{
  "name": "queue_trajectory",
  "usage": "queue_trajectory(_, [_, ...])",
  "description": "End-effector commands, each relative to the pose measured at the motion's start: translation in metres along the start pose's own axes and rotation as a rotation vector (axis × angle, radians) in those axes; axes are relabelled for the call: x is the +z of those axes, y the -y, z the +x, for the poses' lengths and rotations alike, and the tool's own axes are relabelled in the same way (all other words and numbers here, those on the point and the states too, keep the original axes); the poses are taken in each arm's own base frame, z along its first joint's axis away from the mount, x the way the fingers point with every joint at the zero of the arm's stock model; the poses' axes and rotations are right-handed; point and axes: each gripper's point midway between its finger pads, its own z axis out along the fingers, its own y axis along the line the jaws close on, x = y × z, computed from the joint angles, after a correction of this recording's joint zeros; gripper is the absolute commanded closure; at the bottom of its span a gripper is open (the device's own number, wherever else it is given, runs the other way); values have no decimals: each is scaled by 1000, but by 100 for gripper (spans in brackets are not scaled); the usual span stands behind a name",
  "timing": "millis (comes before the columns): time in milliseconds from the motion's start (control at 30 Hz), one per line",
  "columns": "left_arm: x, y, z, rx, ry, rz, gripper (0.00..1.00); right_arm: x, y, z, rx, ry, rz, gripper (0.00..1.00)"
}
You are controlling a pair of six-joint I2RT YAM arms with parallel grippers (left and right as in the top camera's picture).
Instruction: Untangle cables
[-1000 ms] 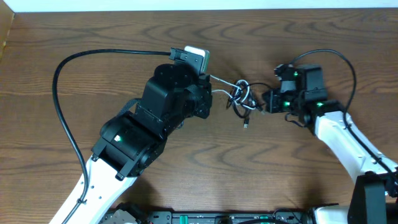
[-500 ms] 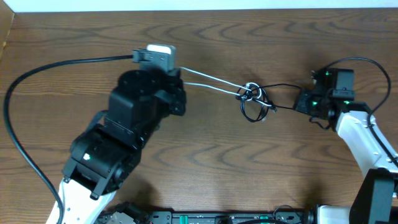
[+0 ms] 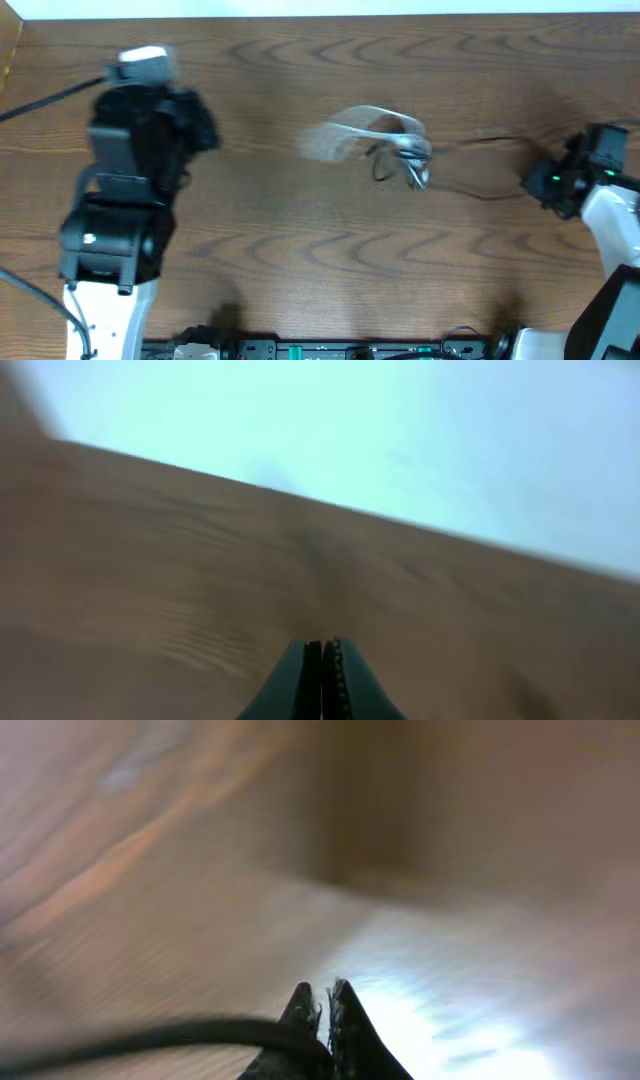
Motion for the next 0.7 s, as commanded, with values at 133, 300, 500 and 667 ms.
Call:
queue_trajectory(133, [-3, -22, -12, -74, 22, -18, 92, -2, 37, -8, 115, 22, 89, 99])
queue_trajectory(300, [1, -8, -5, -76, -20, 62, 92, 0, 14, 0, 39, -11, 6, 99])
queue_trajectory(500, [5, 14, 11, -77, -107, 187, 91, -1, -39, 16, -89, -63, -185, 99])
queue_trajectory(667, [20, 31, 43, -91, -265, 278, 67, -14, -103, 38, -195, -128, -440, 99])
